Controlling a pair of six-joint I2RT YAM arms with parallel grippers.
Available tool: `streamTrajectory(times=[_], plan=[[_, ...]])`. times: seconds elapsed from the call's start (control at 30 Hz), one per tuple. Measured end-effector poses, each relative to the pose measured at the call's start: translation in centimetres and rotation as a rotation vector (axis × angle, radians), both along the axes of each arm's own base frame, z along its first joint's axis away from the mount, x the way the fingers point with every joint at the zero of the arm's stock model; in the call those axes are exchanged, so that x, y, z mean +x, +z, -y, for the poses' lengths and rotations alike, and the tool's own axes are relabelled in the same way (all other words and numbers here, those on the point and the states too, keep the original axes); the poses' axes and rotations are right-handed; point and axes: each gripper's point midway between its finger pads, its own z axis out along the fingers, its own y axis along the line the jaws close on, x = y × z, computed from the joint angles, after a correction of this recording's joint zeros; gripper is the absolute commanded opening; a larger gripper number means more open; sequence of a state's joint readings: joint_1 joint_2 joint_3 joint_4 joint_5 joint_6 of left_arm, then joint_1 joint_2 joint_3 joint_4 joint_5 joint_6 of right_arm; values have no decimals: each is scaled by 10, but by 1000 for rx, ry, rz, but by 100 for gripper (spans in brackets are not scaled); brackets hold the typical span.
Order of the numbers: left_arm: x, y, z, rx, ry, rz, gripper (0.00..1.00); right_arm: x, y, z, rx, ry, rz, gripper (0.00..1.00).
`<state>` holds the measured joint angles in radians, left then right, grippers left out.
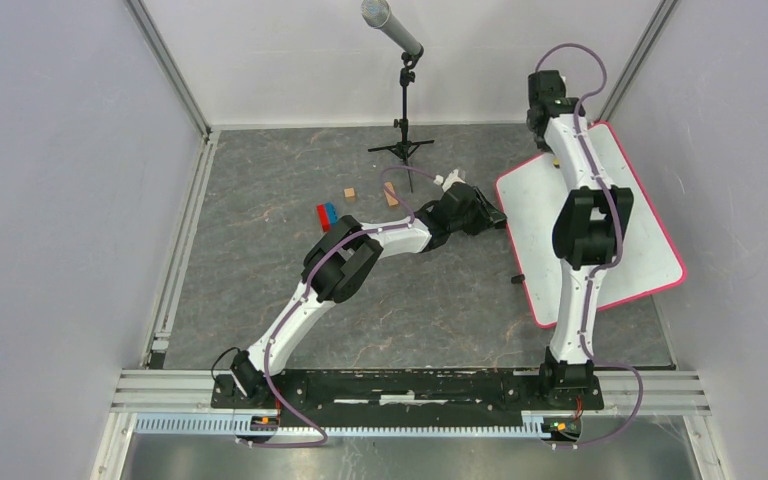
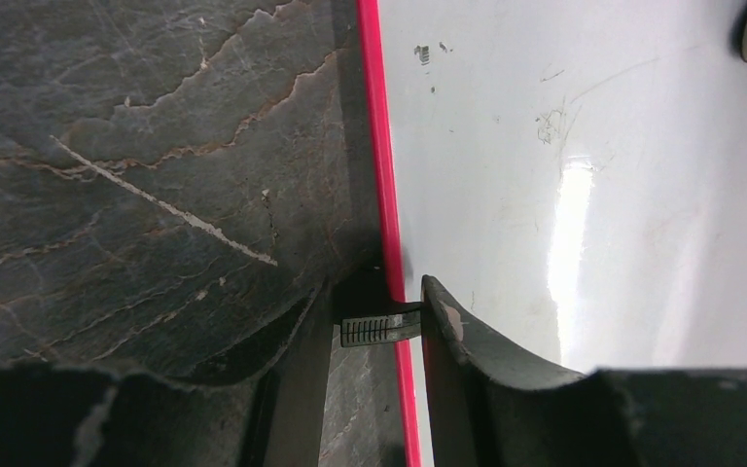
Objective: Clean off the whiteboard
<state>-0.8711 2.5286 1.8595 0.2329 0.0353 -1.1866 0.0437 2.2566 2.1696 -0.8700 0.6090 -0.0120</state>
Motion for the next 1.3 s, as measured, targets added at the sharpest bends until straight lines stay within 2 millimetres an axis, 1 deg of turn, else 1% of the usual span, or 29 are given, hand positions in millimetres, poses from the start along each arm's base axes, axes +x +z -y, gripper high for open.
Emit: streamTrajectory(times=[0.13,0.2,0.3,0.37,0.43,0.57,0.63,0.67,0.73,0.77,0.8,0.87,0.97,1.03,1.1,1.17,1.23,1.3], plan=[[0,0,0,0,0,0,44,-4,14,20,28,-34,50,20],[0,0,0,0,0,0,44,-18,24,29,31,-50,83,20],[0,0,0,0,0,0,45,-60,34,34,33,-67,105,21],[0,0,0,0,0,-1,47,-92,34,34,40,-70,117,21],[0,-1,0,3,0,-2,50,-118,30,31,57,-68,132,21],[0,-1,-1,7,-1,-6,60,-164,17,22,96,-44,165,21],[0,1,0,4,-4,-4,65,-183,14,15,124,-19,192,21],[-1,2,1,0,-8,-2,70,-190,13,11,143,-2,214,21],[-1,3,2,-5,-15,8,77,-205,14,0,191,43,264,21],[-1,6,2,-11,-22,20,79,-210,16,-4,209,60,282,21],[-3,8,1,-9,-28,29,83,-213,17,-9,227,80,301,21],[-11,11,-5,11,-42,39,88,-218,17,-21,260,123,328,21],[-26,14,-17,63,-70,55,89,-223,7,-43,307,197,317,21],[-37,15,-30,101,-84,59,89,-227,-4,-60,343,247,292,21],[-48,14,-46,142,-83,55,90,-231,-15,-77,381,299,259,21],[-60,15,-69,186,-66,54,90,-235,-23,-92,411,347,232,21],[-71,22,-92,212,-46,55,90,-240,-30,-106,440,392,208,21],[-78,37,-113,223,-23,78,90,-245,-37,-121,467,441,187,21]])
